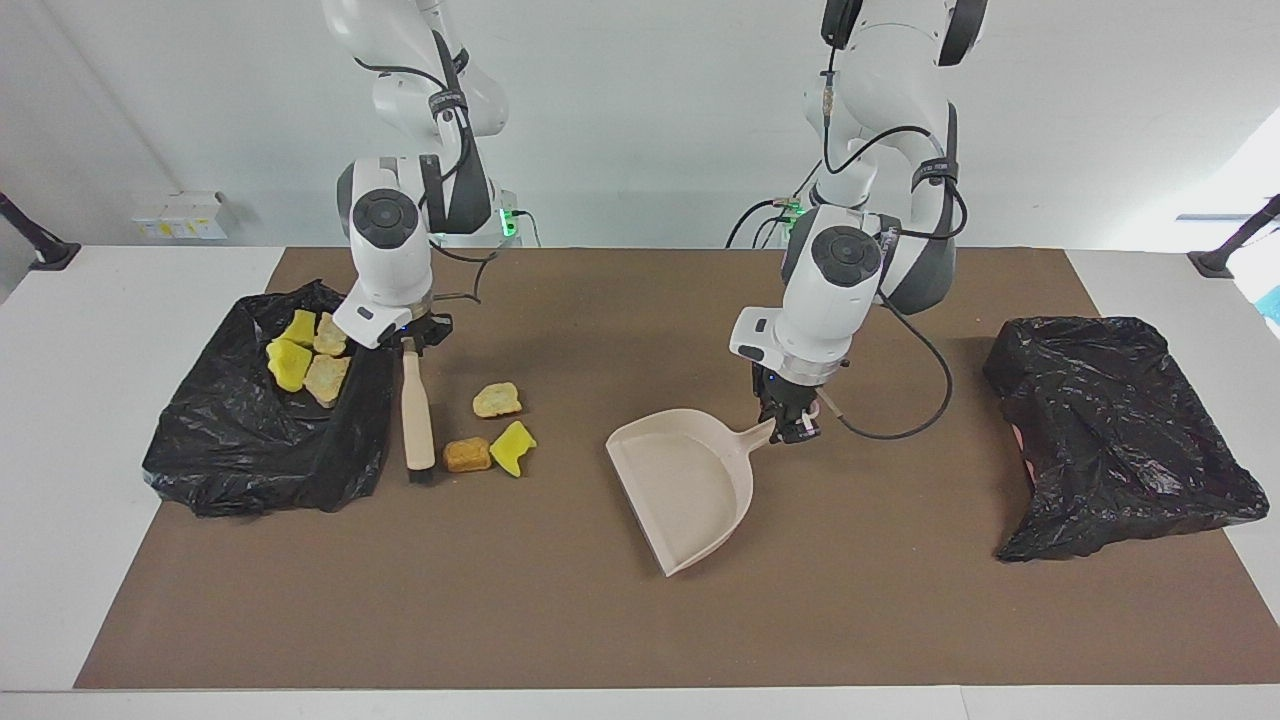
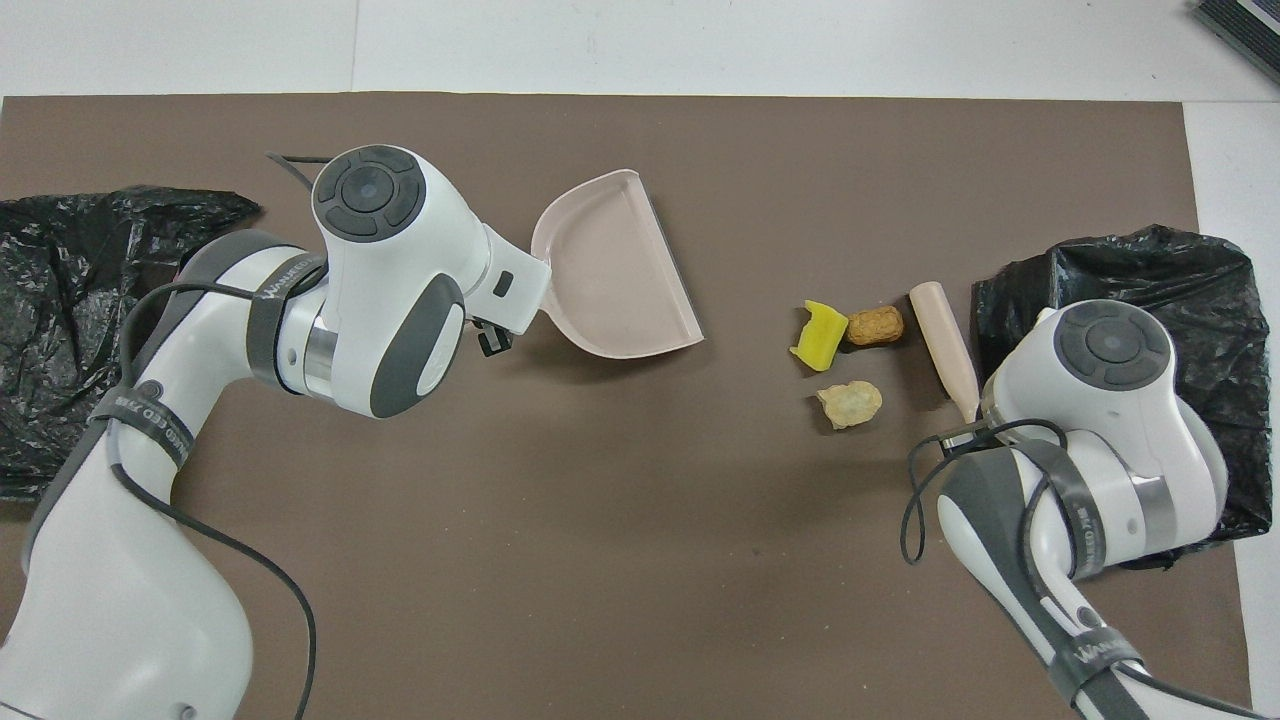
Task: Sweep and dump trash in bin
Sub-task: 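Sweep the remaining debris into the dustpan with the right gripper's brush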
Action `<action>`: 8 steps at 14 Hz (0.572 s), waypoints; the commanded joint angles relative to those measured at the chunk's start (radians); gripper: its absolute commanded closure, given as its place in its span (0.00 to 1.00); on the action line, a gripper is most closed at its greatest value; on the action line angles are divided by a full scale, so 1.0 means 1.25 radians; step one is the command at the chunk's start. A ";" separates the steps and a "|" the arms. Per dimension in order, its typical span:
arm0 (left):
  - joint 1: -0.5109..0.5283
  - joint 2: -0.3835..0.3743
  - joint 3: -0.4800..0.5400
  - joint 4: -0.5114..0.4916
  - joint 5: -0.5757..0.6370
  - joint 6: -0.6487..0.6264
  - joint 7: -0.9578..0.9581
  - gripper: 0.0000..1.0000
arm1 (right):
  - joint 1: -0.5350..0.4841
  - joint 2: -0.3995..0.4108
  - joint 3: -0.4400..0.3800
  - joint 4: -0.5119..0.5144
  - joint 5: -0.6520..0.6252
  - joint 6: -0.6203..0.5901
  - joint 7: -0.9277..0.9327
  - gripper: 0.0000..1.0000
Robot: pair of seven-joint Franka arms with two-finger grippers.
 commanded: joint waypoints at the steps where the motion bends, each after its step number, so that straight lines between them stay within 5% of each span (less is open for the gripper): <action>1: -0.030 -0.030 0.000 -0.029 0.045 -0.021 0.030 1.00 | 0.021 -0.004 0.009 -0.019 0.051 -0.007 0.047 1.00; 8: -0.111 -0.028 0.001 -0.037 0.084 -0.112 -0.074 1.00 | 0.118 0.024 0.009 -0.027 0.202 -0.012 0.080 1.00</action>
